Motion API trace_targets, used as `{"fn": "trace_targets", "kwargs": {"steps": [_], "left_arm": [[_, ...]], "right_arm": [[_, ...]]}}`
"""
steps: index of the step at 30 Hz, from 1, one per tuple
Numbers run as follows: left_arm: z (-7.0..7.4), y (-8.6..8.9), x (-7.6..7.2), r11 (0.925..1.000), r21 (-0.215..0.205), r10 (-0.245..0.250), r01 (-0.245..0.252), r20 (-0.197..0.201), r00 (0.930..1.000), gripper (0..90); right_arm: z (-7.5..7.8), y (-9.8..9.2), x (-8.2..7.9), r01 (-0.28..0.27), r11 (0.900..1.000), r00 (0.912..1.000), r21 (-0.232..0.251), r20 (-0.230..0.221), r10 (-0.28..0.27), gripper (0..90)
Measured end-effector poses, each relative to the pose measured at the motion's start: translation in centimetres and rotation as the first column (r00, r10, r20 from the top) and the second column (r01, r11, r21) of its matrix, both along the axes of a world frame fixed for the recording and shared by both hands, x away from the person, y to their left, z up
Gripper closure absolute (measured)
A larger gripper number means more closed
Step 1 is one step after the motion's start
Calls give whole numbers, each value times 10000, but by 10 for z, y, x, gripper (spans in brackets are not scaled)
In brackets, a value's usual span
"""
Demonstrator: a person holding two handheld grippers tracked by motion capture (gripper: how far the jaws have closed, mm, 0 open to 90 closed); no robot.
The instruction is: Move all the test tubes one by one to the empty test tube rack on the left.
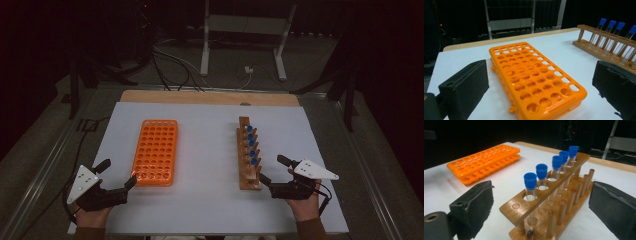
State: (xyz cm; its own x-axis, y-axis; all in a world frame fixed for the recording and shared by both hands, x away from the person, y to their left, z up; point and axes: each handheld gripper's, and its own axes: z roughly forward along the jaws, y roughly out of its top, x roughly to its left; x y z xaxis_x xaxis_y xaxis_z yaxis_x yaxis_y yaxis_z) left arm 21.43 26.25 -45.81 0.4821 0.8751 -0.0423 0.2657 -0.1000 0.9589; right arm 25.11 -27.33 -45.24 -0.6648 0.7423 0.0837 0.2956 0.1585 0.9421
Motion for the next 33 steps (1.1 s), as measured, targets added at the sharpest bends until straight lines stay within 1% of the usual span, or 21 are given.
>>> {"fn": "trace_targets", "kwargs": {"steps": [4,9,12,14,17,20,22,23,24,25,26,28,29,31,32,33], "left_arm": [[-1,0,0,10000,30,21,-21,-17,10000,11],[-1,0,0,10000,31,13,-13,-19,10000,11],[0,0,0,10000,-6,26,-26,-12,10000,11],[0,0,0,10000,-27,25,-25,8,10000,11],[-2,1,-2,9999,104,92,-91,-23,10000,11],[-3,5,-3,9999,91,138,-137,-59,9999,11],[-4,8,-3,9998,-4,208,-208,-83,9998,11],[-4,9,-3,9997,-73,234,-235,-89,9997,11],[-4,10,-3,9996,-110,262,-263,-86,9996,11],[-4,10,-4,9994,-183,296,-297,-68,9995,11],[-4,11,-4,9994,-172,310,-311,-66,9995,11],[-3,11,-5,9994,-150,320,-320,-49,9995,11],[-3,11,-5,9994,-150,312,-313,-52,9995,12],[-3,10,-6,9995,-87,311,-311,-66,9995,12],[-3,10,-6,9995,-80,313,-314,-68,9995,11],[-3,10,-6,9995,-96,304,-305,-71,9995,11]], "right_arm": [[-1,4,3,-81,9999,10000,-124,-11,81,110],[-2,6,4,-188,9998,9998,-86,-119,187,150],[-2,10,6,-216,9995,9997,-246,-105,214,170],[-2,11,6,-214,9995,9997,-244,-144,210,171],[-2,14,7,-227,9995,9996,-209,-193,223,173],[-1,16,9,-237,9990,9996,-380,-192,230,184],[-2,16,11,-324,9985,9991,-435,-289,312,200],[-3,16,12,-332,9983,9990,-471,-316,317,226],[-3,18,15,-355,9984,9984,-435,-449,336,280],[-3,18,15,-355,9984,9984,-435,-449,336,280],[-4,19,16,-324,9984,9985,-463,-464,303,311],[-4,22,17,-129,9983,9988,-560,-487,102,386],[-4,24,17,-8,9976,9992,-686,-400,-20,424],[-5,27,17,204,9955,9992,-926,-324,-235,470],[-7,29,18,33,9958,9991,-918,-418,-71,508],[-7,29,18,33,9958,9991,-918,-418,-71,508]]}}
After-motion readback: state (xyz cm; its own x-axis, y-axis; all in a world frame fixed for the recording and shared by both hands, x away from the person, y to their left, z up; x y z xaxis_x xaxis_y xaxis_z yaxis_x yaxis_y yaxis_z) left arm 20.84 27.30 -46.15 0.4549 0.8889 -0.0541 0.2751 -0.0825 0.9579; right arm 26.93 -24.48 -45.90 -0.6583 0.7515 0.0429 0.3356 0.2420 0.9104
